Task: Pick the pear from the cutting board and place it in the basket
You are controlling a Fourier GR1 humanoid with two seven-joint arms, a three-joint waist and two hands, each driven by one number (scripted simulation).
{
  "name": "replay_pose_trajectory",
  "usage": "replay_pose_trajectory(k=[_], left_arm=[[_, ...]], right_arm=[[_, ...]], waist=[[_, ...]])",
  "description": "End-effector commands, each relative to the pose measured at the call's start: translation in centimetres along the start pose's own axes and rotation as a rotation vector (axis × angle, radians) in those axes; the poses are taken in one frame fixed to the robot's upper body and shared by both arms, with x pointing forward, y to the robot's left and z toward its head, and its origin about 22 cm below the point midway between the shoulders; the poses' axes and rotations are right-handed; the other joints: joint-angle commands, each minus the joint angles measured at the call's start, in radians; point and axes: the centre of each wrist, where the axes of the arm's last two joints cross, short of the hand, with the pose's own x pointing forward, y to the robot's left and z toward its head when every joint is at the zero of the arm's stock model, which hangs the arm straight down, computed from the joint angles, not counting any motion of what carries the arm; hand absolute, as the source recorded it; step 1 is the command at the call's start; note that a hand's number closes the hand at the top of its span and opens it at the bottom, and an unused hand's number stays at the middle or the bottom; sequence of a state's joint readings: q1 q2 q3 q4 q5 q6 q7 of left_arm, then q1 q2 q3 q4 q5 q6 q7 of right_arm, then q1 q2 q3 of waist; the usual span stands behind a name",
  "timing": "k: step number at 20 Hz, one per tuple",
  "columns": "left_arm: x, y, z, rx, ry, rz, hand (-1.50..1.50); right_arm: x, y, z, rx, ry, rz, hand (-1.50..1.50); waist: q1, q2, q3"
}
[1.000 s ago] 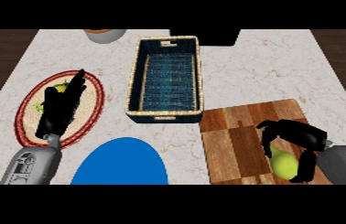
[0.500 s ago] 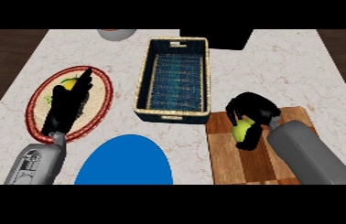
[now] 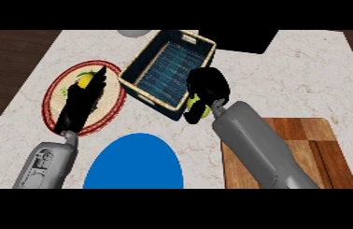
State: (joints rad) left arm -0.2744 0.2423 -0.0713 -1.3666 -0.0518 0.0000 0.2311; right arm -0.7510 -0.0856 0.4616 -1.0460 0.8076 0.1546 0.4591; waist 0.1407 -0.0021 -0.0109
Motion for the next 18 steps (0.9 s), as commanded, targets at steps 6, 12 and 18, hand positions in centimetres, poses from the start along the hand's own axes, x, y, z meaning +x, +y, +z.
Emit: replay_pose_trajectory(k=[6,12,18], left_arm=[[1.5,-2.7,-0.8,-0.080,-0.032,-0.004,0.00],[1.9,-3.1,-1.5,-0.092,-0.034,-0.025,0.00],[2.6,-2.7,-1.9,-0.083,-0.045,-0.026,0.00]], right_arm=[[8.9,-8.9,0.9,-0.398,0.165,-0.306,1.50],[14.9,-14.9,2.7,-0.624,0.218,-0.374,1.50],[18.5,-19.8,3.5,-0.712,0.285,-0.408,1.50]], waist=[[0.079,0.013,0.007],[0.093,0.019,-0.001],[0.083,0.023,-0.001]])
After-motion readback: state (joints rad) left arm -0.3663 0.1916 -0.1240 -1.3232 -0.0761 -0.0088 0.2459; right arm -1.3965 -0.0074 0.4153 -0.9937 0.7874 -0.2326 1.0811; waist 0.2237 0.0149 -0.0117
